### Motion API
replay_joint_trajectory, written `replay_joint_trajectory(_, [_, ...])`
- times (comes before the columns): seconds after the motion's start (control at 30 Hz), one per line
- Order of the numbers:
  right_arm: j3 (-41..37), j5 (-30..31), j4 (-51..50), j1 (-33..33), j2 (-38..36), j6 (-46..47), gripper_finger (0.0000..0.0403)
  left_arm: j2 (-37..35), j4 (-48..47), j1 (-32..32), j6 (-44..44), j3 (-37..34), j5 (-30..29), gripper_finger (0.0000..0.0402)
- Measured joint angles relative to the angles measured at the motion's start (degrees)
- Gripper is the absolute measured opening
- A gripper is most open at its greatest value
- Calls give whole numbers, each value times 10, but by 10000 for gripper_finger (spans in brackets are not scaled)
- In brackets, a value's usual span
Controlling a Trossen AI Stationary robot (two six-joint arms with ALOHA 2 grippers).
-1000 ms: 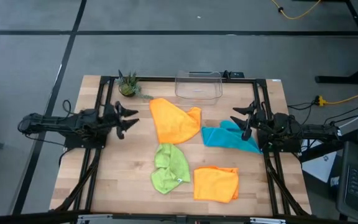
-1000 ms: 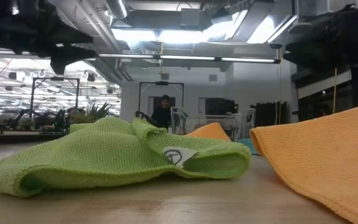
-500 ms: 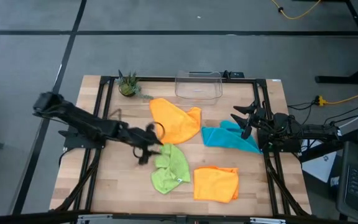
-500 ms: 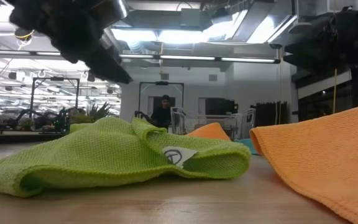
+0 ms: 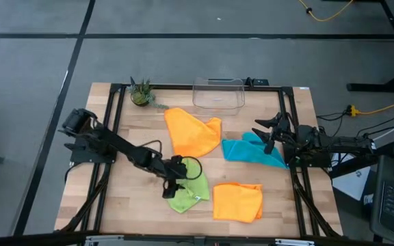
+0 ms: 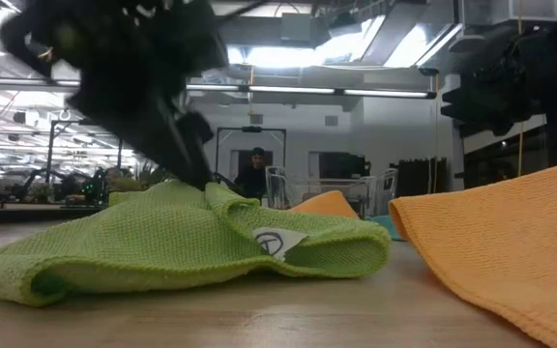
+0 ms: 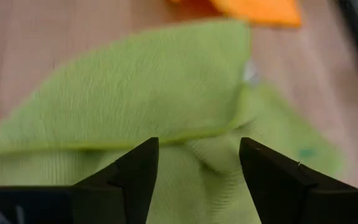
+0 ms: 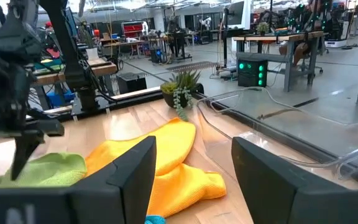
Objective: Fold microfiber towels
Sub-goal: Adjust the green towel on the table, then fold the top orange towel on the table
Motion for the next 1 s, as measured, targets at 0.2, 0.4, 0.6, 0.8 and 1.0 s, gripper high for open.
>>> replay_joint_trajectory(0.2, [0,-2,0,0,0,1,212,33,-78,-17,-34,4,7,217])
replay_joint_trajectory(0.4, [0,-4,0,0,0,0,212,1,-285,-51,-219,6,172,206])
replay_joint_trajectory(0.6, [0,-4,0,0,0,0,212,-105,-411,-90,-412,4,260,194])
replay_joint_trajectory(0.8, [0,-4,1,0,0,-1,212,-219,-497,-105,-455,23,119,192])
replay_joint_trajectory(1.0, [0,-4,1,0,0,-1,212,-247,-422,-73,-300,22,-134,192])
